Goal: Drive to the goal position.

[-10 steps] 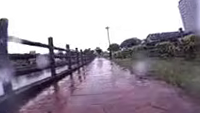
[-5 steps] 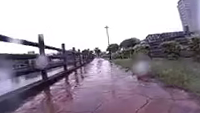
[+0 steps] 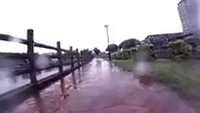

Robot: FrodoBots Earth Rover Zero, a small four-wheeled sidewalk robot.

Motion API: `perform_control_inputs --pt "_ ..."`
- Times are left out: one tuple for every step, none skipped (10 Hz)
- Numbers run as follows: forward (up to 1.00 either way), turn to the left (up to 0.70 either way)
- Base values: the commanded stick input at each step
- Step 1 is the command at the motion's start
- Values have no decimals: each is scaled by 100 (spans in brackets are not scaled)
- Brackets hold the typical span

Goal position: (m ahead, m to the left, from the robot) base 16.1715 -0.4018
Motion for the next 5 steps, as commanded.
perform_control_inputs --pt "100 0" --pt "100 0" --pt "100 0" --pt "100 0" --pt "100 0"
